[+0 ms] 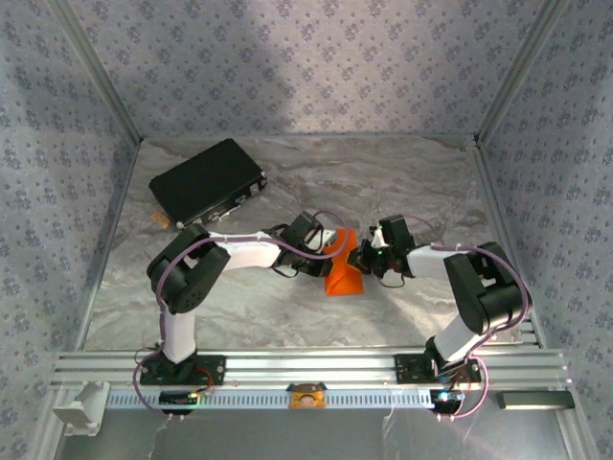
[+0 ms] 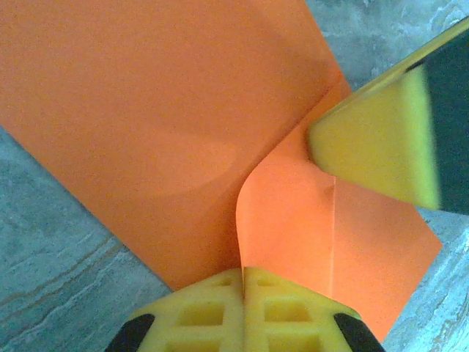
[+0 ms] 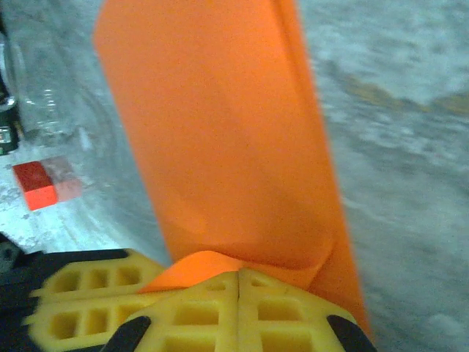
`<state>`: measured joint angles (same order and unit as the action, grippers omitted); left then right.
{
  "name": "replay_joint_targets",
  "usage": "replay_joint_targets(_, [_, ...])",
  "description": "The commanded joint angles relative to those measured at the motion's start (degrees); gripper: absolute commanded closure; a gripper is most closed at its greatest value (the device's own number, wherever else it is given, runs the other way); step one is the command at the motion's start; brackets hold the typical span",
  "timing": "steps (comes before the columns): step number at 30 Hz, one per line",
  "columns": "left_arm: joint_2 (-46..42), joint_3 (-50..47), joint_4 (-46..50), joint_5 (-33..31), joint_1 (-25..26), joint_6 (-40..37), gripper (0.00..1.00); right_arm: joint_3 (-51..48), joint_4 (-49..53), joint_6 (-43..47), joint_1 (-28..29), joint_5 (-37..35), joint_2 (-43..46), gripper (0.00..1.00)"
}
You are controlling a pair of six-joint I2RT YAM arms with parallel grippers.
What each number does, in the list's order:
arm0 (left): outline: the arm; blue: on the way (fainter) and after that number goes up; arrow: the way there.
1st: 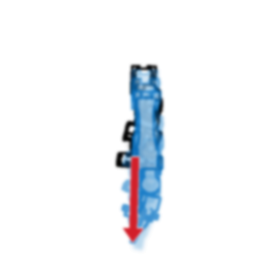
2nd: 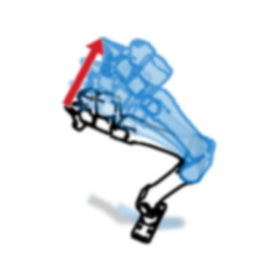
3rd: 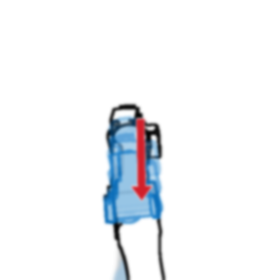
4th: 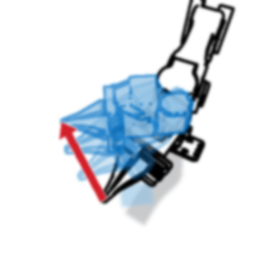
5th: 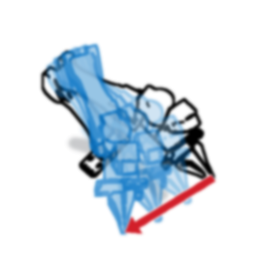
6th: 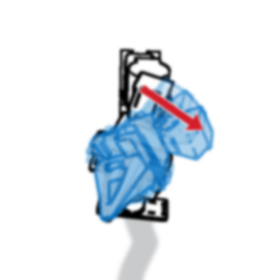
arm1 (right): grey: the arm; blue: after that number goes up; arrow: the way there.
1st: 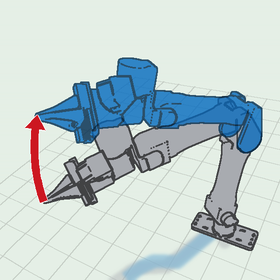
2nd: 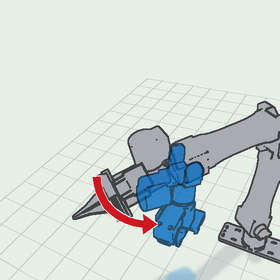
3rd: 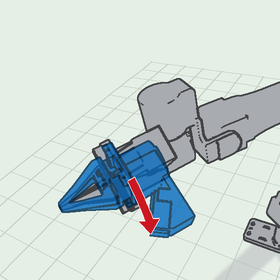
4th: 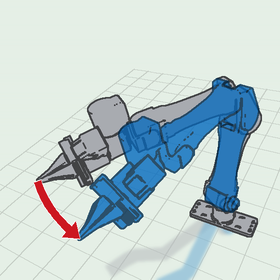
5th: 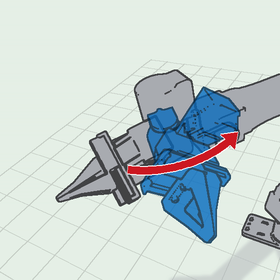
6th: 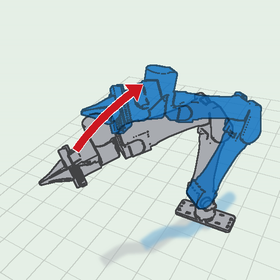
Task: Fold a paper plane with a square sheet of paper (pick it up from the middle)
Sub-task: Fold the triangle a second time at the center of the table.
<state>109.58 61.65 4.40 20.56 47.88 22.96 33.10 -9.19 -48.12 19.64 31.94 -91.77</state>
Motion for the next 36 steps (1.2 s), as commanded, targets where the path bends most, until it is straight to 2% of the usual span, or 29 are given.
replay_joint_targets(1, [1.9, 0.4, 3.8, 0.1, -0.3, -1.3, 1.0, -1.5, 1.6, 1.4, -0.8, -1.8, -1.8, 1.0])
replay_joint_targets(11, [2.3, 1.1, 4.8, 0.3, -0.3, -1.5, 1.0, 1.9, 2.9, 2.6, -2.8, 2.2, 2.7, 1.0])
replay_joint_targets(15, [2.3, 1.3, 4.9, 0.3, -0.3, -1.5, 1.0, 1.5, 2.0, 3.4, -4.0, 3.0, 0.5, 1.0])
replay_joint_targets(22, [2.4, 1.2, 5.0, 0.4, -0.3, -1.5, 1.0, -3.0, -2.1, 0.3, -6.0, -0.8, -4.5, 1.0])
replay_joint_targets(28, [2.4, 0.9, 4.8, 0.5, -0.3, -1.4, 1.0, 1.0, 5.8, 2.5, -6.9, -2.6, -0.6, 1.0])
replay_joint_targets(32, [2.6, 1.1, 4.7, 0.5, -0.3, -1.4, 1.0, 1.5, 5.4, 2.4, -8.9, -2.1, -0.1, 1.0])
replay_joint_targets(36, [2.5, 1.0, 4.7, 0.6, -0.3, -1.4, 1.0, 1.6, 4.1, 2.5, -8.0, -0.7, 2.8, 1.0])
